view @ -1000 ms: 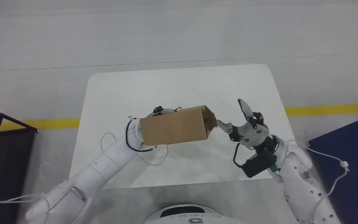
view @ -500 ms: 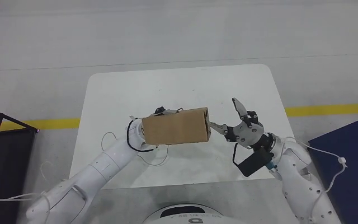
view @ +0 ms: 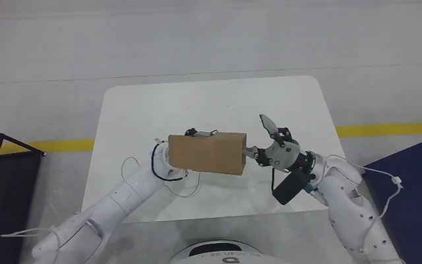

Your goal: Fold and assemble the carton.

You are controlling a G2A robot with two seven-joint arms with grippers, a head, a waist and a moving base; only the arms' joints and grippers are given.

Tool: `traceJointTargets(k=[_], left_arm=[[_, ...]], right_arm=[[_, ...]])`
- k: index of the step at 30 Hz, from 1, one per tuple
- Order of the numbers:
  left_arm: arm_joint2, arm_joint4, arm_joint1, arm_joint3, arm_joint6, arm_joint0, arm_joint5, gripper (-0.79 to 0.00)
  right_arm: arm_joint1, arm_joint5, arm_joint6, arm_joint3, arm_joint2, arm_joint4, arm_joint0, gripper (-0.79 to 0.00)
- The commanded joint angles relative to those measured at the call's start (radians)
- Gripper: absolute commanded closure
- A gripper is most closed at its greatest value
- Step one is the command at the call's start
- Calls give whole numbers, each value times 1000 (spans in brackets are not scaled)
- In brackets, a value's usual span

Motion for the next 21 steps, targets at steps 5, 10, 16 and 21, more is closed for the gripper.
traceJointTargets(k=[5,10,16,21], left_arm=[[6,1,-3,1,0,-3,0,0],[-9,-8,-3,1,0,0,0,0],[-43,2,1,0,0,18,0,0],[-63,10,5,-8,0,30,0,0]], right_arm=[[0,-2,25,-1,-24,-10,23,-610],[1,32,8,-12,-1,10,7,-613],[7,127,-54,-23,132,94,-87,-628],[5,198,-94,-28,239,183,-178,-619]])
